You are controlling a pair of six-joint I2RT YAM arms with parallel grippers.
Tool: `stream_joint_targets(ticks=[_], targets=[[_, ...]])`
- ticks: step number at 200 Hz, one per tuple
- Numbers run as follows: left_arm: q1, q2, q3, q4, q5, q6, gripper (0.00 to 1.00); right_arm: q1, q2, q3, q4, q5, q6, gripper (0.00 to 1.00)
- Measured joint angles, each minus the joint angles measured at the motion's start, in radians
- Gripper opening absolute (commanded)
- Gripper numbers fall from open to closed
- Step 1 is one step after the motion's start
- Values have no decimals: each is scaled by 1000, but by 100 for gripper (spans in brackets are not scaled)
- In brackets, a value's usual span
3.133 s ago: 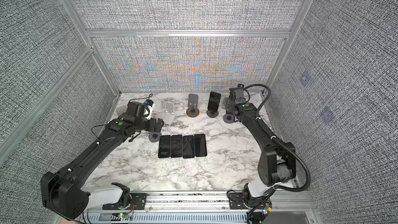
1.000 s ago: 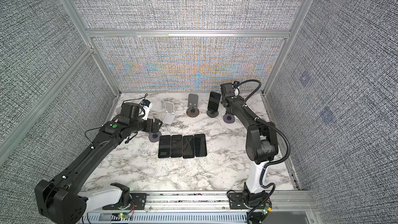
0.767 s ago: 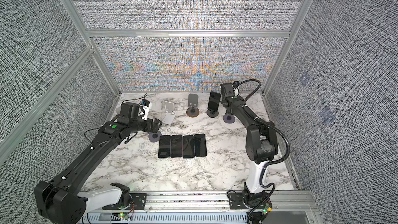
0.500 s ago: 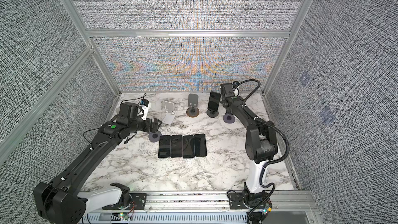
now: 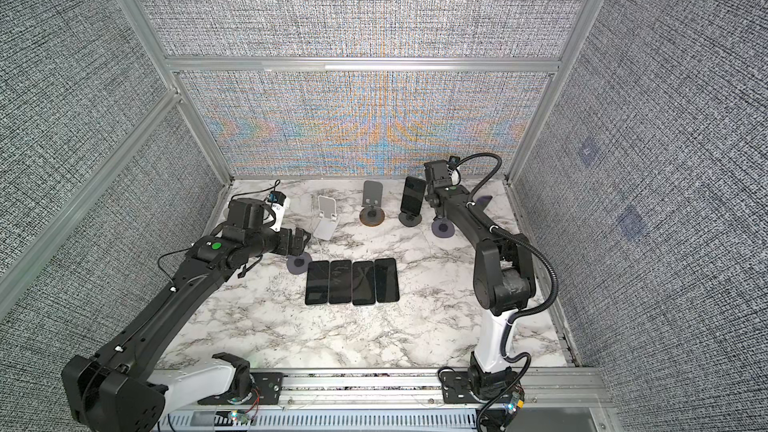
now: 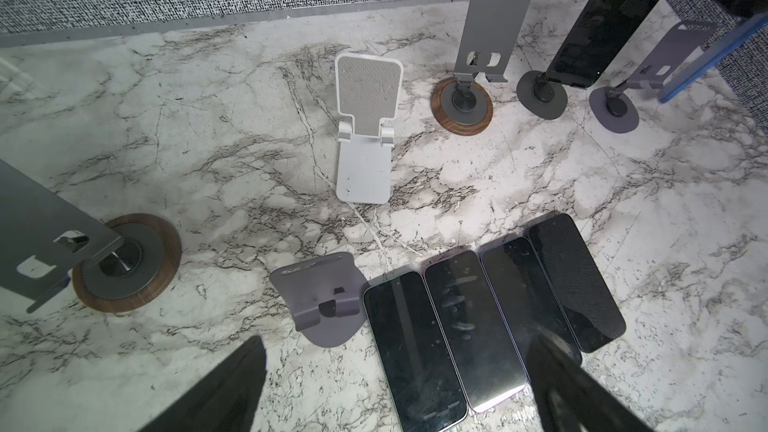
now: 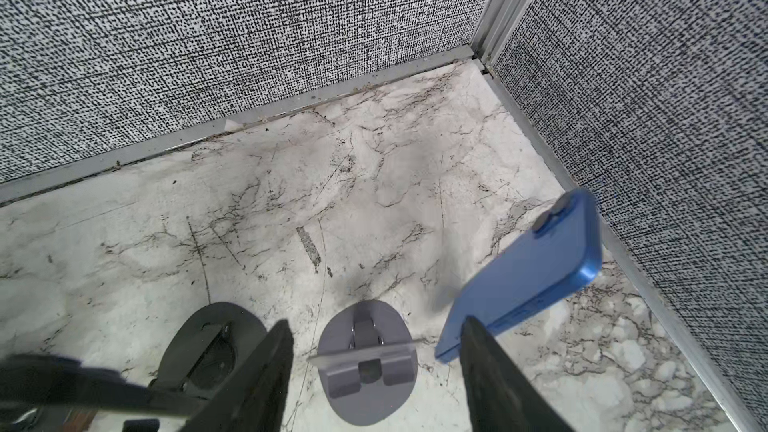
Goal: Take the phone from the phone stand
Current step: 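Pull the blue phone off its purple stand onto the table with the right gripper, then lower the right gripper over the face-down blue phone and grasp it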
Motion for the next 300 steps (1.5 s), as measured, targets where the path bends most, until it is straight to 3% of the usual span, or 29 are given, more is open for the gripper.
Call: stream_joint_targets(ticks=[54,104,141,176,235,300], targets=[[4,-4,0,0,0,0,99,-18,-111,-51,-47,-66,-2,76],[5,-6,0,0,3,0,99,-225,-169,-30,-224,-254,15,96],[5,-18,0,-3,-7,9,99,-377,42,226,-468,-356,78,99],[6,-22,-2,-3,-16,19,99,-459,277,480,-667,-438,140,99],[6,-15,-2,-4,-31,31,99,-479,429,631,-797,-533,261,99],[10,-19,-3,-3,-25,31,99,-494,494,650,-828,-579,395,99]])
